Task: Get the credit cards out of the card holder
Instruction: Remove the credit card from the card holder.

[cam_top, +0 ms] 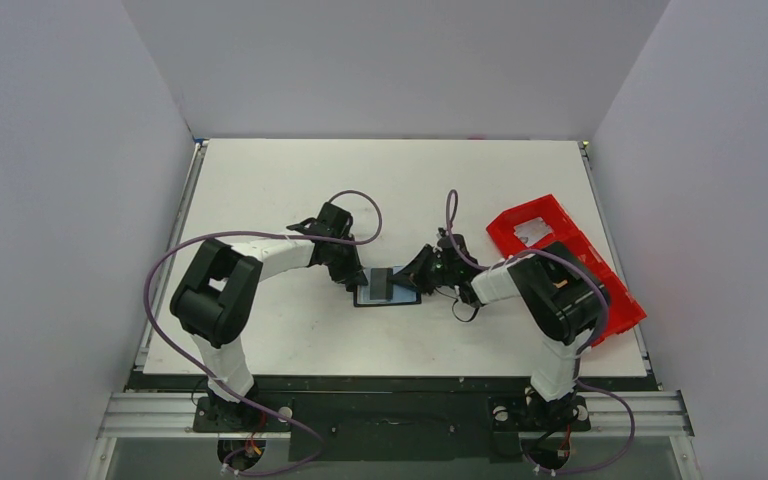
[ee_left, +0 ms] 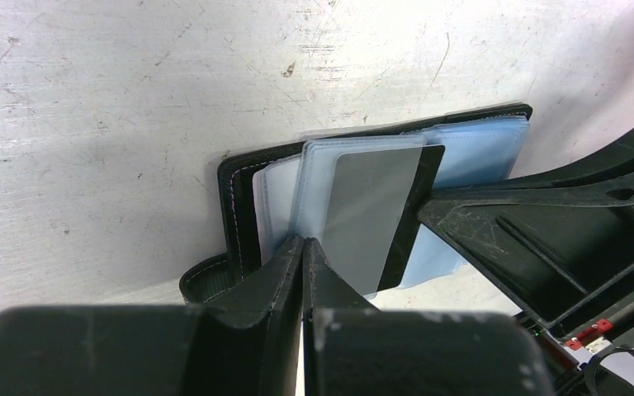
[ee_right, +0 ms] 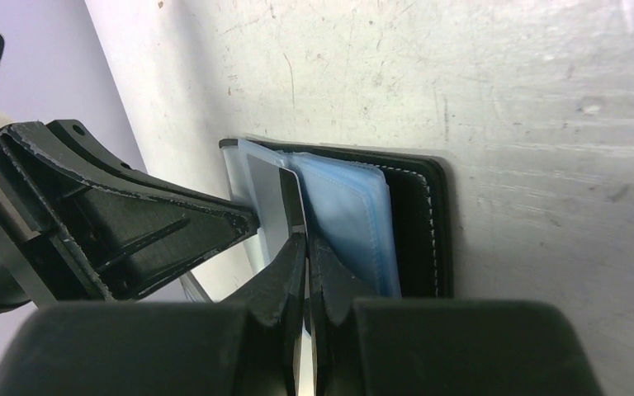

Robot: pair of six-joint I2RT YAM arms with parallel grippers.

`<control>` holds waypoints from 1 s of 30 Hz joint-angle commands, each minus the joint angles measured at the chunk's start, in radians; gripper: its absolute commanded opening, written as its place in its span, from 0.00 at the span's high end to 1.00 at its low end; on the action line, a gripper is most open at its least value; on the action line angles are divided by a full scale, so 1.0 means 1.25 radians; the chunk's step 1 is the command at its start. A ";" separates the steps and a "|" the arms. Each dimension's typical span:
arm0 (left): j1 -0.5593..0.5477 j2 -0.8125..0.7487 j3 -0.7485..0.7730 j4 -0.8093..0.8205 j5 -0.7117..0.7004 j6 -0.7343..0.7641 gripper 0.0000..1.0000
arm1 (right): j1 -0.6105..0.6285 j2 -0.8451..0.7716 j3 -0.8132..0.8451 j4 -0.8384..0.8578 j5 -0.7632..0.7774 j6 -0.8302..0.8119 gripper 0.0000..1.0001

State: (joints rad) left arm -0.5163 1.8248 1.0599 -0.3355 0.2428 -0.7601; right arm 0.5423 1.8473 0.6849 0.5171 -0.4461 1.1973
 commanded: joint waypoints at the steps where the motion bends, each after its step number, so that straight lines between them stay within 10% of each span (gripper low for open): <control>1: 0.000 0.037 -0.045 -0.032 -0.065 0.015 1.00 | -0.021 -0.029 -0.010 -0.052 0.054 -0.043 1.00; 30: -0.027 -0.034 0.136 -0.148 -0.072 0.068 0.91 | -0.075 -0.165 -0.027 -0.164 0.023 -0.101 1.00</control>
State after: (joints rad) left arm -0.5407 1.8198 1.1301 -0.4423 0.1875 -0.7177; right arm 0.4599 1.6966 0.6540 0.3187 -0.4171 1.0851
